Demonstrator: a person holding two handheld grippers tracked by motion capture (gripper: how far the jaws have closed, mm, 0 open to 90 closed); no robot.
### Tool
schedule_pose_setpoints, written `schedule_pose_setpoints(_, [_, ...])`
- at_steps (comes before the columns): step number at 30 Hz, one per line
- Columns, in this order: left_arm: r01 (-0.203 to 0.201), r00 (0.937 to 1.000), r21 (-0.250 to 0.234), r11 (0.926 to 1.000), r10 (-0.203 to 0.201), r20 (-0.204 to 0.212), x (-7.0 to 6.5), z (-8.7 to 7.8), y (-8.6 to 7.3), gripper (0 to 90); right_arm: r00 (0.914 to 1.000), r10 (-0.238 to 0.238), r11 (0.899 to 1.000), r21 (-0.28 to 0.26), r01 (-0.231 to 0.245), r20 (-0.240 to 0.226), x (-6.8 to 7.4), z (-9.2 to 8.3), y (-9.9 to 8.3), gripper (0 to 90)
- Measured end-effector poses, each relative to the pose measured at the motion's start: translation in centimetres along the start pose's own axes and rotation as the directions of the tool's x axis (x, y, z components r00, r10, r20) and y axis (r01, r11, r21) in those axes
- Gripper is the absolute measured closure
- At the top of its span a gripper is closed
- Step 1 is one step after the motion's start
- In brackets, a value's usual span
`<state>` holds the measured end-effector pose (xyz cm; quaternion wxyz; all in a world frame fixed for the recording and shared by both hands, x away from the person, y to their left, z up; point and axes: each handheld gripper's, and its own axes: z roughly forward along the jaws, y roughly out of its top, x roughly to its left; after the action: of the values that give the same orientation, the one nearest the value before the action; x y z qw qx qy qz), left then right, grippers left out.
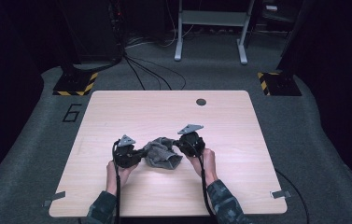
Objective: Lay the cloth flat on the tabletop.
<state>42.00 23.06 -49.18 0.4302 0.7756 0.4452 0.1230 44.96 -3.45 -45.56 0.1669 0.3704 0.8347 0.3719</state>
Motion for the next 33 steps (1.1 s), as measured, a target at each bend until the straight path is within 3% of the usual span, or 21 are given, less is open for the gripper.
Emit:
schedule_pose_setpoints(2, [0.003,1.0000,0.002,1.0000,-0.003,-0.004,0.3,-0.1,0.0,82.6,0.9999,-0.011,1.000,-0.007,0.011,0.013,-0.3,-0.6,-0.2,89.1])
schedule_pose_setpoints(12, [0.008,0.9999,0.010,0.9999,-0.008,-0.013,1.7,0.1,0.9,82.7,0.9976,0.037,0.999,-0.016,-0.036,0.059,-1.5,-2.7,-1.1,89.5])
schedule_pose_setpoints(16, [0.022,0.9997,0.038,0.9990,-0.022,-0.013,2.5,0.8,1.3,81.5,0.9970,0.045,0.999,-0.014,-0.045,0.062,-2.2,-3.0,-2.0,89.4])
schedule_pose_setpoints(17, [0.028,0.9995,0.048,0.9985,-0.028,-0.015,2.5,0.9,1.3,79.3,0.9964,0.061,0.998,-0.011,-0.061,0.059,-2.1,-3.0,-2.2,89.4])
schedule_pose_setpoints(18, [0.029,0.9994,0.063,0.9976,-0.028,-0.021,2.5,1.0,1.4,63.7,0.9969,0.056,0.998,0.005,-0.056,0.056,-2.0,-3.0,-2.5,89.4])
schedule_pose_setpoints(19, [0.035,0.9988,0.073,0.9967,-0.032,-0.037,2.4,0.8,1.3,57.6,0.9978,0.042,0.999,0.004,-0.042,0.052,-2.0,-2.9,-2.7,89.4])
schedule_pose_setpoints(20, [0.035,0.9988,0.073,0.9967,-0.032,-0.037,2.4,0.8,1.3,50.5,0.9978,0.042,0.999,0.004,-0.042,0.052,-2.0,-2.9,-2.7,89.4])
schedule_pose_setpoints(21, [0.044,0.9979,0.065,0.9969,-0.041,-0.051,2.2,0.6,1.3,50.5,0.9973,0.052,0.999,0.010,-0.053,0.051,-1.9,-3.0,-2.8,89.4])
schedule_pose_setpoints(22, [0.053,0.9971,0.049,0.9974,-0.050,-0.058,1.9,0.2,1.2,42.1,0.9977,0.049,0.999,0.005,-0.049,0.046,-1.8,-3.2,-3.1,89.3])
schedule_pose_setpoints(24, [0.030,0.9978,0.044,0.9986,-0.028,-0.060,1.5,-0.9,1.0,39.4,0.9970,0.060,0.998,0.009,-0.061,0.049,-1.7,-3.3,-3.2,89.3])
schedule_pose_setpoints(27, [0.013,0.9981,0.041,0.9991,-0.011,-0.060,1.0,-1.7,0.8,36.6,0.9982,0.037,0.999,0.009,-0.037,0.048,-1.9,-3.5,-3.3,89.2])
schedule_pose_setpoints(29, [-0.005,0.9988,0.039,0.9992,0.007,-0.048,0.4,-2.2,0.6,32.9,0.9974,0.057,0.998,0.008,-0.057,0.045,-1.8,-3.6,-3.5,89.1])
schedule_pose_setpoints(30, [-0.030,0.9989,0.039,0.9988,0.032,-0.034,-0.5,-2.7,0.5,31.6,0.9974,0.055,0.998,0.008,-0.056,0.047,-1.8,-3.6,-3.6,89.1])
schedule_pose_setpoints(33, [-0.050,0.9987,0.029,0.9983,0.050,-0.004,-1.4,-2.9,0.5,29.1,0.9976,0.052,0.999,0.010,-0.052,0.045,-1.7,-3.5,-3.8,89.0])
